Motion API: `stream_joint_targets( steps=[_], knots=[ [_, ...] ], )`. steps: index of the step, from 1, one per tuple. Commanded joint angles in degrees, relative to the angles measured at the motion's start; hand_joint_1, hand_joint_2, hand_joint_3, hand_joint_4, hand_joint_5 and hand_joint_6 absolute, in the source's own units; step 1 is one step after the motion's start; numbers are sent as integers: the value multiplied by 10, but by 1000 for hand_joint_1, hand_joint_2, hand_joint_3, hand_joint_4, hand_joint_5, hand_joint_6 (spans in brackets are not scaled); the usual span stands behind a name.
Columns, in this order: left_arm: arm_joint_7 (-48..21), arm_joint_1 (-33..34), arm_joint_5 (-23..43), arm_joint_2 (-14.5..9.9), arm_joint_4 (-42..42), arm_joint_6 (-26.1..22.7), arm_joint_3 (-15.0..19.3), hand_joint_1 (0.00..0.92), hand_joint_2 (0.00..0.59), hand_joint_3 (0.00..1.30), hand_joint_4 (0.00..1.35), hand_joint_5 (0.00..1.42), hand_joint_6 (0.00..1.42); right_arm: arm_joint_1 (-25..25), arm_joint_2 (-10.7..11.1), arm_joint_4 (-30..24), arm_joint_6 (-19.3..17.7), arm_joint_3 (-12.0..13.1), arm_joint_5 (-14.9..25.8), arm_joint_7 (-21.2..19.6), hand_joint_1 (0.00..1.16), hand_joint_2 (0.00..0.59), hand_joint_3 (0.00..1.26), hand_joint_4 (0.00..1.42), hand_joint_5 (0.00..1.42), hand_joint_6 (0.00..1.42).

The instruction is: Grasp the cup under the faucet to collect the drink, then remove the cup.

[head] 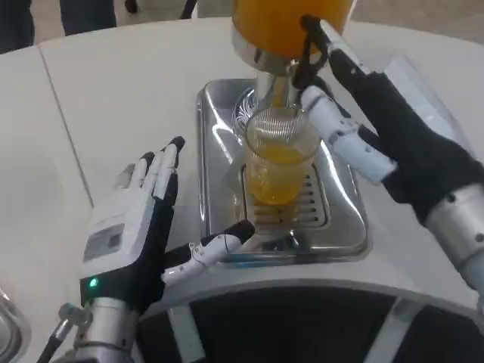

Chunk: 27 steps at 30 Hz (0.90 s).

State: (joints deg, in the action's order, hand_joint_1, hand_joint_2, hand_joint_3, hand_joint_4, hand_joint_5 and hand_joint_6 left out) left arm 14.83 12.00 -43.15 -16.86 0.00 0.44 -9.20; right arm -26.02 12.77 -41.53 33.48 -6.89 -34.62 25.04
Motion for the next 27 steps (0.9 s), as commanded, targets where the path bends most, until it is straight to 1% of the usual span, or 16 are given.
stream_joint_targets(
  steps=[1,2,4,5,7,9,11,13,16,18,19,20,21,23,26,27],
  knots=[
    [7,5,1,5,-8,5,-9,61,51,0,0,0,0,29,65,-50,-5,7,-19,38,47,586,35,0,0,0],
    [7,7,1,5,-10,4,-11,63,51,0,0,0,0,42,84,-64,-16,9,-27,44,46,586,35,0,0,0],
    [8,11,1,6,-14,4,-14,65,53,0,0,0,0,67,113,-83,-38,14,-35,50,45,586,32,0,0,0],
    [8,14,1,6,-16,4,-16,66,53,0,0,0,0,89,131,-94,-62,20,-39,49,47,586,31,0,0,0],
    [9,17,1,7,-20,4,-18,67,54,0,0,0,0,149,161,-102,-136,34,-51,19,124,586,29,0,0,0],
    [9,20,1,7,-23,5,-20,68,52,0,0,0,0,190,174,-95,-194,48,-55,-7,200,586,20,0,0,0],
    [10,24,1,8,-27,5,-22,69,53,0,0,0,0,217,178,-74,-233,58,-48,-24,263,586,4,0,0,0],
    [10,27,0,9,-30,4,-24,69,53,0,0,0,0,228,178,-54,-261,63,-45,-35,273,586,0,0,0,0],
    [12,31,0,13,-35,2,-27,70,51,0,0,0,0,220,188,-20,-306,66,-41,-45,299,586,0,0,0,0],
    [14,34,0,16,-39,1,-29,70,50,0,0,0,0,220,198,8,-350,73,-46,-68,337,559,0,0,0,0],
    [16,35,-1,18,-41,1,-30,70,50,0,0,0,0,221,201,19,-366,75,-48,-78,370,549,0,0,0,1],
    [18,36,-1,18,-42,1,-31,72,49,0,0,0,0,224,195,33,-375,84,-31,-87,378,548,0,0,0,1],
    [24,37,-2,22,-43,-1,-31,88,45,0,0,0,0,225,194,46,-384,86,-31,-93,408,530,0,0,0,1],
    [35,39,-2,29,-44,-5,-29,104,43,0,0,0,0,225,204,66,-405,87,-22,-91,450,494,0,0,0,14],
    [45,51,5,39,-60,-7,-27,122,44,0,0,0,0,238,210,73,-435,91,-27,-98,510,413,0,0,0,29],
    [47,55,7,42,-67,-8,-27,125,44,0,0,0,0,243,214,74,-443,91,-32,-98,545,396,0,0,0,30]
  ],
)
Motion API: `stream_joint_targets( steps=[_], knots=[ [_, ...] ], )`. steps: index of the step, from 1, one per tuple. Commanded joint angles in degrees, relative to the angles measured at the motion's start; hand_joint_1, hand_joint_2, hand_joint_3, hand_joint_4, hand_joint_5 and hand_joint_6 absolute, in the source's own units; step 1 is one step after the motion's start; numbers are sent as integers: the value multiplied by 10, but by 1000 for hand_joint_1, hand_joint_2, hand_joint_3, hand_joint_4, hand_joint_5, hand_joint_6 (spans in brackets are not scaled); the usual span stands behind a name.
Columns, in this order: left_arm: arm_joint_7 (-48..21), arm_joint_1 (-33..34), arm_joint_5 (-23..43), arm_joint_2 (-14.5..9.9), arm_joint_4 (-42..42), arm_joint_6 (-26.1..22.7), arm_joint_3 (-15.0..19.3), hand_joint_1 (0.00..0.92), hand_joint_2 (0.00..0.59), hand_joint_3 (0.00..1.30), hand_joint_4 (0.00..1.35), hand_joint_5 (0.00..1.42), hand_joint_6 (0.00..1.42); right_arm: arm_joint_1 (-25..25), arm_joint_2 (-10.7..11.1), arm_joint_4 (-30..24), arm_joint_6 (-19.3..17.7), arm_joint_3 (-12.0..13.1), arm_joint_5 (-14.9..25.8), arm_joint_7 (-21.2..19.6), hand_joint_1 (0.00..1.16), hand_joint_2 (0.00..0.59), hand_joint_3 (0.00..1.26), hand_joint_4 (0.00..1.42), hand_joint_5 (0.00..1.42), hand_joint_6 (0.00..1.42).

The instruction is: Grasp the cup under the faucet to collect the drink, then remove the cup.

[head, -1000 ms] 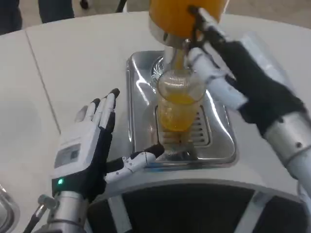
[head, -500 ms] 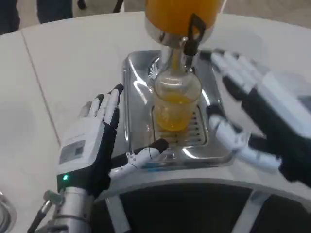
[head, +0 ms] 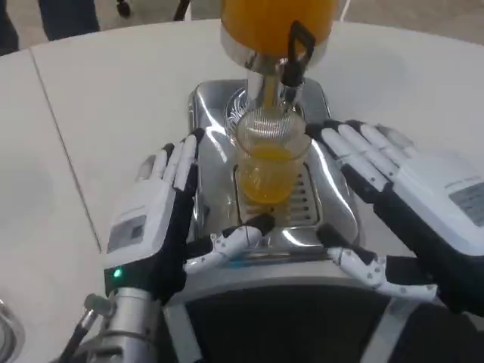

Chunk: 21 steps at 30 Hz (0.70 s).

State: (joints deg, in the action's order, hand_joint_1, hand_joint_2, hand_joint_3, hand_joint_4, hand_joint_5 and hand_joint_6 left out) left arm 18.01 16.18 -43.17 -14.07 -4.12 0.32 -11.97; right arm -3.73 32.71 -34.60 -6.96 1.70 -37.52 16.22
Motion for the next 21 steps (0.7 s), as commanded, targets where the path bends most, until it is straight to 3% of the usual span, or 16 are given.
stream_joint_targets(
  steps=[1,6,10,15,21],
  knots=[
    [18,21,13,18,-38,-6,2,127,44,0,0,0,0,24,19,7,-46,5,-7,-8,573,385,0,0,0,33],
    [35,47,33,31,-81,7,4,169,40,0,0,0,0,35,21,12,-51,7,-3,7,610,368,0,0,0,44],
    [40,66,57,38,-107,30,1,219,48,0,0,0,0,33,10,11,-21,6,33,35,609,369,0,0,0,46],
    [48,94,86,51,-152,67,-1,271,48,0,0,0,0,44,17,-10,-17,4,28,53,585,379,0,0,0,48],
    [63,120,94,60,-191,101,-11,305,46,0,0,0,0,58,16,-29,-3,15,28,68,560,352,0,0,1,58]
  ],
)
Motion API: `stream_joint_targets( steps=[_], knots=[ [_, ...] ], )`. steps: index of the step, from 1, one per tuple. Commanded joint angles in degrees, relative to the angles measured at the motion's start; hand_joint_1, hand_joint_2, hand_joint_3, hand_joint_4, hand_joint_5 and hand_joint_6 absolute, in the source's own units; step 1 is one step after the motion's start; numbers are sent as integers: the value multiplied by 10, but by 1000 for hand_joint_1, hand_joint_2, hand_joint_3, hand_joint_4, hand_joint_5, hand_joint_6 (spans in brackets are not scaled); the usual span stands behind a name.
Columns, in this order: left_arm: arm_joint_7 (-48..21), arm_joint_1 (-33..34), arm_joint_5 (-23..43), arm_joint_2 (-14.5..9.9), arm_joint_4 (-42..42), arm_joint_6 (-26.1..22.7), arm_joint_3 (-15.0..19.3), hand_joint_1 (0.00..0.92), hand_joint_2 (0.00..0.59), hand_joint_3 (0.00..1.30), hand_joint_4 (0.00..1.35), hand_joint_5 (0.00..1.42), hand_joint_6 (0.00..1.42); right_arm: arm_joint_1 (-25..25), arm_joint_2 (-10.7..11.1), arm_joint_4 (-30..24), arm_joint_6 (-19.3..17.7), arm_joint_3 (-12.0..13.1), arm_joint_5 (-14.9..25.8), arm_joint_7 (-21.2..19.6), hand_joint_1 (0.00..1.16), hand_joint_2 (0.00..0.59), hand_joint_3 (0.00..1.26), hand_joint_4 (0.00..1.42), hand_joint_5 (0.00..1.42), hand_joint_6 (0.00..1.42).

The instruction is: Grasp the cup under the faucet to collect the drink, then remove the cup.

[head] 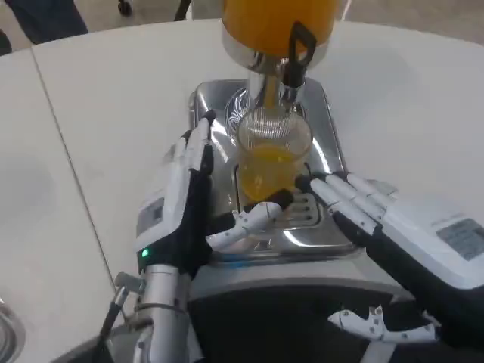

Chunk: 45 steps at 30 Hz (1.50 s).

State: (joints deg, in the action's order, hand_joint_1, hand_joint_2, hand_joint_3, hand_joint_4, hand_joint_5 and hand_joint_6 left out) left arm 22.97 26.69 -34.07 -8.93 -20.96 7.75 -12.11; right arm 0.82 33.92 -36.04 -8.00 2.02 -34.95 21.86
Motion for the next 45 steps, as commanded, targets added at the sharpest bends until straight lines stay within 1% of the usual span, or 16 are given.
stream_joint_targets(
  steps=[1,8,12,17,20,21,23,28,32,34,39,42,45],
  knots=[
    [16,18,3,9,-27,30,-11,306,46,0,0,0,0,14,3,-17,10,12,4,15,560,352,0,0,1,59],
    [25,48,4,16,-76,44,-17,315,44,0,0,0,0,32,-8,-43,26,6,0,24,559,351,0,0,2,61],
    [31,61,5,21,-99,48,-21,317,43,0,0,0,0,23,-16,-43,40,1,-4,26,560,349,0,0,3,62],
    [36,82,8,29,-134,52,-25,322,45,0,0,0,0,17,-24,-36,48,-8,-14,26,564,345,0,0,3,62],
    [42,95,9,32,-153,55,-26,323,46,0,0,0,2,17,-27,-33,49,-11,-11,27,563,347,0,0,3,62],
    [45,98,9,33,-157,56,-26,324,46,0,0,0,3,15,-24,-32,48,-13,-11,31,563,348,0,0,3,62],
    [49,104,9,35,-165,56,-28,322,43,0,0,0,16,12,-25,-33,51,-13,-6,34,562,349,0,0,3,63],
    [53,118,14,44,-185,51,-29,321,43,0,0,3,20,1,-30,-46,70,-17,-5,49,560,353,0,0,8,76],
    [55,127,18,52,-193,54,-34,309,45,0,0,38,62,1,-30,-51,85,-20,-6,61,560,354,0,0,12,78],
    [56,127,18,57,-192,53,-37,309,46,0,0,52,80,-7,-29,-40,88,-20,-3,62,560,355,0,0,13,78],
    [58,137,19,78,-208,41,-43,303,42,0,0,79,113,-34,-26,-11,90,-26,0,62,559,356,4,0,14,81],
    [61,143,17,84,-219,33,-48,312,42,0,0,97,126,-37,-24,-1,93,-25,1,63,559,356,5,0,14,87],
    [70,154,20,91,-239,24,-48,332,42,0,0,158,218,-35,-22,-2,96,-21,2,65,559,357,7,0,19,90]
  ],
)
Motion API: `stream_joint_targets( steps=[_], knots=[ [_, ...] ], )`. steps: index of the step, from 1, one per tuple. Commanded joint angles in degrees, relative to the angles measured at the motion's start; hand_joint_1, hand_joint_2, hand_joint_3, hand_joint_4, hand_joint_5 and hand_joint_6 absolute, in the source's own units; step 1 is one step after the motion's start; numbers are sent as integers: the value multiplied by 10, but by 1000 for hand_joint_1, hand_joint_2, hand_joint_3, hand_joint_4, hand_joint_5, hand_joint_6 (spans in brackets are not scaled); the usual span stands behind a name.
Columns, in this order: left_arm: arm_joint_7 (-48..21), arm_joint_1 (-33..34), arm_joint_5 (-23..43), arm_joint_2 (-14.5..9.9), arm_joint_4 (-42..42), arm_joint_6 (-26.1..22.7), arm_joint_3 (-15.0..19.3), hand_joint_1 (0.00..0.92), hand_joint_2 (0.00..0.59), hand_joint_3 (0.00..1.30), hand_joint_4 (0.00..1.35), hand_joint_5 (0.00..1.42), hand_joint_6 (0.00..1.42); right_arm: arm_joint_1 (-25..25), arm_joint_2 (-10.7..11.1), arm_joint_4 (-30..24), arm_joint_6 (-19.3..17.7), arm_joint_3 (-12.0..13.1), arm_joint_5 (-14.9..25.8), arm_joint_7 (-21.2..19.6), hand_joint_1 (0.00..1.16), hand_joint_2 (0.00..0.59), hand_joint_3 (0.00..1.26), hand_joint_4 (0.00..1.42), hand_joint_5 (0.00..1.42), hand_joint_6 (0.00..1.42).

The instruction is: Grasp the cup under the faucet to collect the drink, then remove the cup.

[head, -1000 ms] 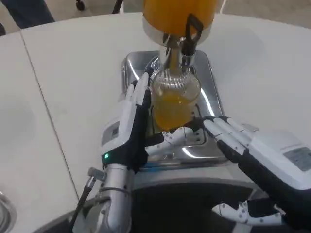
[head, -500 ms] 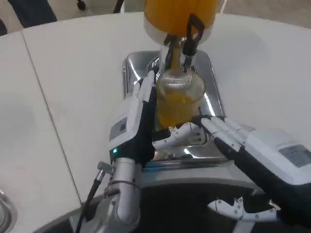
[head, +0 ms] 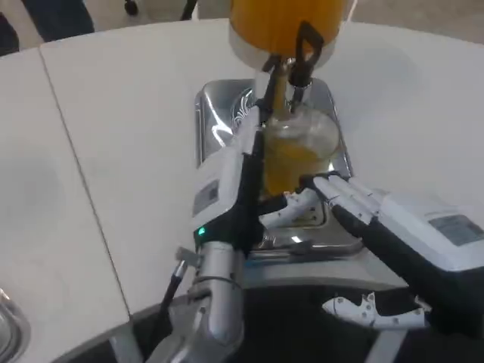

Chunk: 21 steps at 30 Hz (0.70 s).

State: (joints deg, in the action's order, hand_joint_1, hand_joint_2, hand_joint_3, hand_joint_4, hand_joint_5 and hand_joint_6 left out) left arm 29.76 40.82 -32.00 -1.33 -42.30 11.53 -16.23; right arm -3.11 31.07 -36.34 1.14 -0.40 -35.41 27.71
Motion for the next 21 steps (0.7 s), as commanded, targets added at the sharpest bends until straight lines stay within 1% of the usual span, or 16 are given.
stream_joint_targets(
  steps=[1,2,4,6,9,10,11,13,14,15,16,19,21],
  knots=[
    [8,15,-1,18,-31,-18,-8,340,40,0,0,194,263,5,8,1,4,3,6,6,559,357,8,0,21,90],
    [12,17,-1,20,-35,-19,-8,348,42,0,0,232,318,4,8,2,8,4,7,7,559,357,10,0,22,91],
    [30,24,-4,29,-44,-33,-11,361,43,0,53,361,535,0,8,4,16,7,13,9,559,357,12,0,23,92],
    [45,28,-7,36,-50,-44,-14,377,43,45,135,471,721,-2,11,2,16,9,10,7,559,357,13,0,24,93],
    [59,41,-7,51,-70,-65,-18,417,51,168,291,689,983,-4,14,-3,27,11,6,9,556,360,14,0,25,94],
    [62,45,-7,55,-77,-70,-19,428,50,194,332,738,1045,-7,14,-7,33,11,5,12,555,361,15,0,25,94],
    [65,50,-8,58,-85,-74,-22,465,51,245,403,797,1110,-8,13,-11,38,13,2,11,555,361,15,0,25,94],
    [75,56,-7,66,-99,-75,-24,496,55,325,510,901,1226,-12,14,-12,51,13,0,16,556,359,15,0,25,94],
    [79,58,-6,69,-104,-75,-24,505,54,368,585,953,1275,-10,15,-12,52,14,-3,14,557,360,15,0,25,94],
    [85,59,-4,73,-108,-73,-23,512,56,415,661,1008,1342,-11,15,-11,61,14,0,19,558,361,15,0,25,95],
    [95,60,-4,76,-112,-71,-23,535,56,503,744,1083,1408,-9,17,-12,61,14,-4,19,558,360,15,0,25,95],
    [152,58,-3,84,-117,-50,-19,564,59,787,1072,1314,1424,-8,18,-11,66,9,-5,22,559,360,20,0,25,95],
    [176,57,4,86,-123,-31,-16,577,68,912,1197,1388,1424,-11,21,-9,65,3,-7,27,561,363,22,0,25,95]
  ],
)
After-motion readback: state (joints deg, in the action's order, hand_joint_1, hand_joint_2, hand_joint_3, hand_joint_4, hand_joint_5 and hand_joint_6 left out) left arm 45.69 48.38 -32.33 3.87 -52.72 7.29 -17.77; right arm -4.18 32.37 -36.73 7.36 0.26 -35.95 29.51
